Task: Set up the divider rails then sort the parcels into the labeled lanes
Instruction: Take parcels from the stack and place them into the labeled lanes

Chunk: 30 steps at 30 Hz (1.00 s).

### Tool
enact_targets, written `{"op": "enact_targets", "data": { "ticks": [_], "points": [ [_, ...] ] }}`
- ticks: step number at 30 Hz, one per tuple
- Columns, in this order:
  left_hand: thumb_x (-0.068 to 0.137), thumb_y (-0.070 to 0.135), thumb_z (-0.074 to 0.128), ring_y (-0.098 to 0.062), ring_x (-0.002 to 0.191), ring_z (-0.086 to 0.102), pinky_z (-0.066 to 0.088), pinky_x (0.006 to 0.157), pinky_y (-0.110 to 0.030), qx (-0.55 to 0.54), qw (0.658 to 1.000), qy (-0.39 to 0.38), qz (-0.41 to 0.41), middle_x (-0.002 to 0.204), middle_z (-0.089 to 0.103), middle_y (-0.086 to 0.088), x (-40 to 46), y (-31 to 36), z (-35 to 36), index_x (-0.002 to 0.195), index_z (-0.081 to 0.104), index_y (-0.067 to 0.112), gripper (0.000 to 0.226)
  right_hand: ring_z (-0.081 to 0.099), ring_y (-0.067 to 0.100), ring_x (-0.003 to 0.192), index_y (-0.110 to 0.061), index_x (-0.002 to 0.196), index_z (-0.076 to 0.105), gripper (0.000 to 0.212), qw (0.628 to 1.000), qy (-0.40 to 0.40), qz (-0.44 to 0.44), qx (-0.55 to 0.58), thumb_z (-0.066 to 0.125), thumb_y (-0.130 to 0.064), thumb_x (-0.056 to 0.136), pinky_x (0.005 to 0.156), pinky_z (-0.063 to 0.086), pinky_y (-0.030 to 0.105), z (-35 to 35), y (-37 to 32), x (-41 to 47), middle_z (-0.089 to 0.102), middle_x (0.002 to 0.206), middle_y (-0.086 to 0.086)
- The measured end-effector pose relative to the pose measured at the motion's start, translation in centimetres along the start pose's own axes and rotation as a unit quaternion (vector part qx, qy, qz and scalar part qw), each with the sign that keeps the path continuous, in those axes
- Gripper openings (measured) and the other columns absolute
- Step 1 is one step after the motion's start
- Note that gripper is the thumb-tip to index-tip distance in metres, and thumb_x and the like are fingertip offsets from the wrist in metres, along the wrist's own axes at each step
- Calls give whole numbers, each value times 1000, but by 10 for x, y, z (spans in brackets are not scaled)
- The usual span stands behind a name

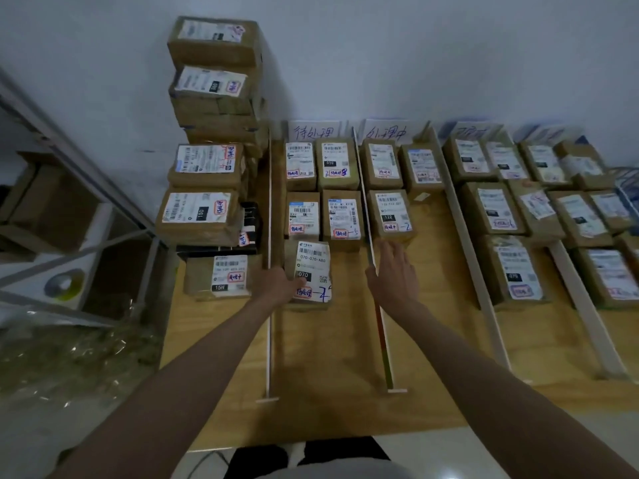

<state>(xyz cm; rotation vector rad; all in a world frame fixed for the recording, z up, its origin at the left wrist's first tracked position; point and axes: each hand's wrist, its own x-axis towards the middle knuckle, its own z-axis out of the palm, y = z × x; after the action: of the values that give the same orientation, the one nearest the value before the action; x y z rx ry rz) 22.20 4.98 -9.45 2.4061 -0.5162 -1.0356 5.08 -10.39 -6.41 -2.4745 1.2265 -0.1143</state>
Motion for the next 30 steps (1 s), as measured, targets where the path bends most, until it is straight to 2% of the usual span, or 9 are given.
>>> {"op": "enact_targets", "data": {
  "ticks": [4,11,18,26,30],
  "points": [
    [85,46,72,-26,95,67,54,78,-35,5,999,22,-47,110,70,-8,23,-1,14,113,65,8,48,47,29,125,-18,140,40,50,1000,-20,-2,1,56,-23,93,97,46,45,10,19,15,36,147,7],
    [90,41,68,-35,111,62,53,88,-41,36,994,58,-84,123,63,-15,35,3,29,126,53,2,56,51,29,118,-19,139,40,49,999,-46,-1,2,56,-23,93,93,48,44,20,37,24,35,145,4],
    [96,27,62,-40,121,52,46,95,-47,49,992,94,-74,136,47,-22,40,5,32,138,36,-4,58,53,27,119,-18,140,41,49,998,-62,-22,1,55,-23,94,93,50,43,25,41,28,36,144,5],
    [96,30,59,-38,120,53,47,91,-46,115,985,116,-47,137,44,-19,25,21,23,136,37,-1,55,50,27,122,-15,139,41,47,996,-63,-62,5,52,-23,94,97,47,43,16,30,42,45,139,8],
    [98,38,52,-35,120,51,47,89,-46,189,973,129,3,136,43,-16,5,31,1,135,41,2,53,50,28,123,-14,140,41,47,994,-66,-83,-4,52,-23,94,98,46,44,5,12,52,45,139,8]
  ]
}}
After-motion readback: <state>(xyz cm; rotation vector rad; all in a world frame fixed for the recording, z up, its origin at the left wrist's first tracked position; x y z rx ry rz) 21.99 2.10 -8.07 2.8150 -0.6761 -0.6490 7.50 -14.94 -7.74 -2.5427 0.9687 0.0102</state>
